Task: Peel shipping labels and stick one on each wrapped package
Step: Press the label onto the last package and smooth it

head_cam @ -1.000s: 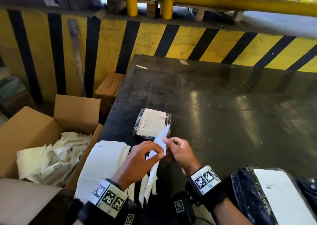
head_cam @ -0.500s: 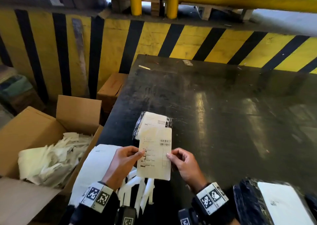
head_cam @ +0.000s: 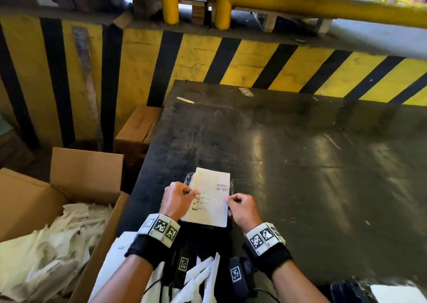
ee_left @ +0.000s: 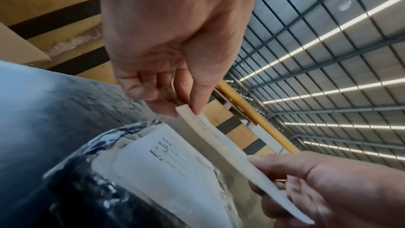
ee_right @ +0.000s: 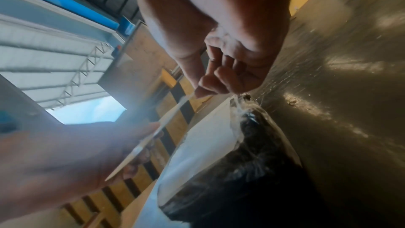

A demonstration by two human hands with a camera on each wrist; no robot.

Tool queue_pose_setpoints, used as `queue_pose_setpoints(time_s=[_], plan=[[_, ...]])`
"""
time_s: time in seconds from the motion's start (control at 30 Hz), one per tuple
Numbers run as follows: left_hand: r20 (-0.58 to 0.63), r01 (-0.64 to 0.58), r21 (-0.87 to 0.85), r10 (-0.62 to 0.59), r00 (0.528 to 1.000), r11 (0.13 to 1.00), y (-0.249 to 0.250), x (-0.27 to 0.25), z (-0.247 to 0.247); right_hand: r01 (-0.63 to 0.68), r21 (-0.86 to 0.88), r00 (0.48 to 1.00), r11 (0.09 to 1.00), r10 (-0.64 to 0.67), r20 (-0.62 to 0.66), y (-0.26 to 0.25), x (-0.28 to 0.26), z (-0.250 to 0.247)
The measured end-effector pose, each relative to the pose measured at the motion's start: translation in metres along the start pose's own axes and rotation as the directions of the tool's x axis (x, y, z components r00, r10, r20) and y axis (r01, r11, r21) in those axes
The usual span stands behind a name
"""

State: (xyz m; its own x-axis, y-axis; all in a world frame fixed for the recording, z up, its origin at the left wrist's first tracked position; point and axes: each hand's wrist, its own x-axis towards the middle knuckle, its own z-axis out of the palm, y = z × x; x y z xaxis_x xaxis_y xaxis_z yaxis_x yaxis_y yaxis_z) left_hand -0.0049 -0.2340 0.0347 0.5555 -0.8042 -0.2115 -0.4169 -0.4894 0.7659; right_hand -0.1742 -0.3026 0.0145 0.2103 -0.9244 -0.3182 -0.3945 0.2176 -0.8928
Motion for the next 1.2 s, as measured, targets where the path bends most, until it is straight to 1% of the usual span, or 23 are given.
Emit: queue_pose_setpoints(time_s=[0.1, 0.3, 0.43, 0.6, 0.7, 0.8, 0.9, 1.0, 1.1, 1.17, 1.2], plan=[[0.006, 0.031, 0.077, -0.032, 0.999, 0.997, 0.001, 0.020, 0.006, -0.021, -0.058, 0.999, 0.998, 0.019, -0.028, 0.002, 0.016, 0.007], [0.064, 0.119, 0.137, -0.128, 0.990, 0.983, -0.010, 0.036, 0.013, -0.079, -0.120, 0.997, 0.990, 0.075, -0.035, 0.007, 0.025, 0.016], [0.083, 0.137, 0.137, -0.149, 0.985, 0.981, -0.018, 0.039, 0.017, -0.092, -0.168, 0.995, 0.981, 0.086, -0.045, 0.009, 0.026, 0.017], [0.071, 0.140, 0.136, -0.150, 0.986, 0.981, -0.020, 0.041, 0.018, -0.082, -0.254, 0.996, 0.964, 0.067, -0.066, 0.009, 0.027, 0.020], [0.077, 0.149, 0.157, -0.163, 0.984, 0.976, -0.017, 0.041, 0.018, -0.097, -0.301, 0.995, 0.949, 0.083, -0.060, 0.007, 0.030, 0.021], [0.082, 0.158, 0.220, -0.180, 0.980, 0.963, -0.011, 0.040, 0.017, -0.131, -0.380, 0.991, 0.916, 0.118, -0.057, 0.002, 0.033, 0.022], [0.089, 0.143, 0.327, -0.181, 0.979, 0.934, -0.005, 0.039, 0.017, -0.143, -0.481, 0.990, 0.865, 0.135, -0.052, -0.005, 0.035, 0.021], [0.082, 0.096, 0.459, -0.149, 0.985, 0.883, 0.000, 0.037, 0.016, -0.101, -0.598, 0.992, 0.795, 0.125, -0.002, -0.014, 0.035, 0.018], [0.071, 0.029, 0.563, -0.083, 0.994, 0.826, 0.001, 0.032, 0.019, -0.042, -0.698, 0.992, 0.715, 0.114, 0.057, -0.018, 0.028, 0.013], [0.058, 0.002, 0.607, -0.047, 0.997, 0.795, 0.000, 0.029, 0.019, -0.021, -0.719, 0.994, 0.694, 0.094, 0.062, -0.011, 0.021, 0.007], [0.047, 0.006, 0.613, -0.045, 0.998, 0.790, 0.000, 0.028, 0.018, -0.011, -0.713, 0.995, 0.701, 0.082, 0.065, -0.008, 0.016, 0.003]])
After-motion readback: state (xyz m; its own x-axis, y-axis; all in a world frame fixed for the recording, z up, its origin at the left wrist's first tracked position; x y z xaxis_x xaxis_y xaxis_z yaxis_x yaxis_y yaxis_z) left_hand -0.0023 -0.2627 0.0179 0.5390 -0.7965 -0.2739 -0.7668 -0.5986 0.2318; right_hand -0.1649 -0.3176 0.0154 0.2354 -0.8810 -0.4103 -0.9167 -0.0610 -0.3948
